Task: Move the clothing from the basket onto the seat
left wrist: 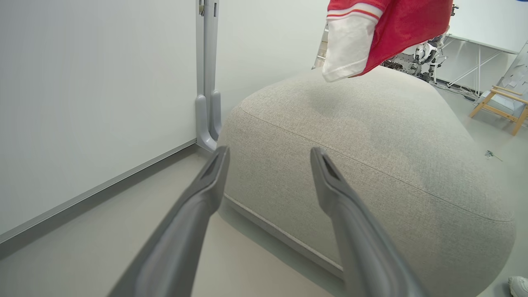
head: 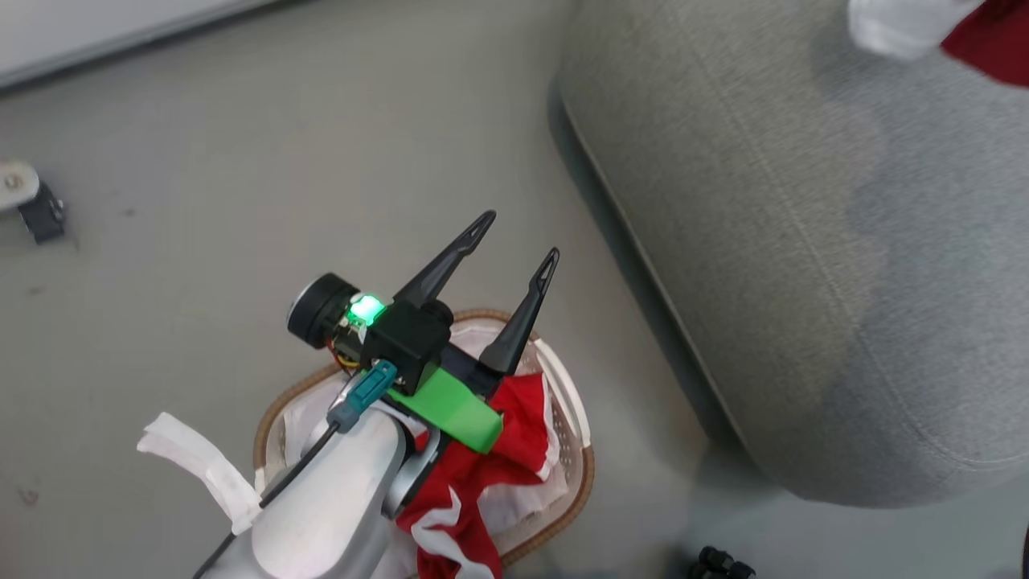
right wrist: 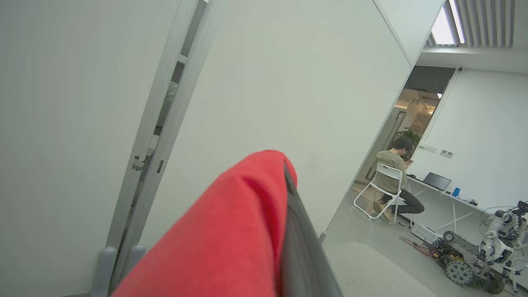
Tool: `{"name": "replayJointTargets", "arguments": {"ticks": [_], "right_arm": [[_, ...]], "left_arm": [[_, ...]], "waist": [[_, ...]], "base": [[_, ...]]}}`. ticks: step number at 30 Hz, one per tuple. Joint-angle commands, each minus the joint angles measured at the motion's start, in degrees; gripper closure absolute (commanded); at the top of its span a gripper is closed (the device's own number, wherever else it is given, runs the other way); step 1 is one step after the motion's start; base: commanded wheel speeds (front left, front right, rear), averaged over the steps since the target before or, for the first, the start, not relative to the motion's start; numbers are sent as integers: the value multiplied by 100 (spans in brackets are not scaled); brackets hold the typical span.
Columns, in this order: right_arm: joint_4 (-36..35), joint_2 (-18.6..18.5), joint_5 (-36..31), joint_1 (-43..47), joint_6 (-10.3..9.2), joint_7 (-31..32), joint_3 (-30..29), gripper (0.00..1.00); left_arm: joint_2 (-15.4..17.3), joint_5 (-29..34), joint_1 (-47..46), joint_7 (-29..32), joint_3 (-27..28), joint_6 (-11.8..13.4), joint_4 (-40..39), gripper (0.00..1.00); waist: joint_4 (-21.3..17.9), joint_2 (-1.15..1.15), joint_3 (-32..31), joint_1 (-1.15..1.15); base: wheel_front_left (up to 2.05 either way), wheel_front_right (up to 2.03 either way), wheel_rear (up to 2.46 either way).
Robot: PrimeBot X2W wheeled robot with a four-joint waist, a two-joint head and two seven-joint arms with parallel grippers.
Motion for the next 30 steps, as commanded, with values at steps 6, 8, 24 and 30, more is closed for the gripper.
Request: {"name": "replayJointTargets", "arguments": {"ticks": [6,8,24,30], "right_arm": [[301,-330,-336,-698,-7,-14,28,100],[476,-357,-368,-830,-7,-14,-4,100],[1769,-190,-552,-433,-7,-13,-775,100],[1680,-79,-433,-69,-7,-13,-966,0]], "left_arm": [[133,258,-333,-5,56,74,-247,0],[174,314,-355,-5,63,99,-295,0],[314,328,-360,-3,94,232,-476,0],[288,264,-310,-4,140,225,-417,0]], "waist": [[713,0,1656,0],[750,0,1842,0],[785,0,2245,0],[714,0,2090,0]], "base": [[0,0,0],[0,0,0],[0,0,0],[0,0,0]]}}
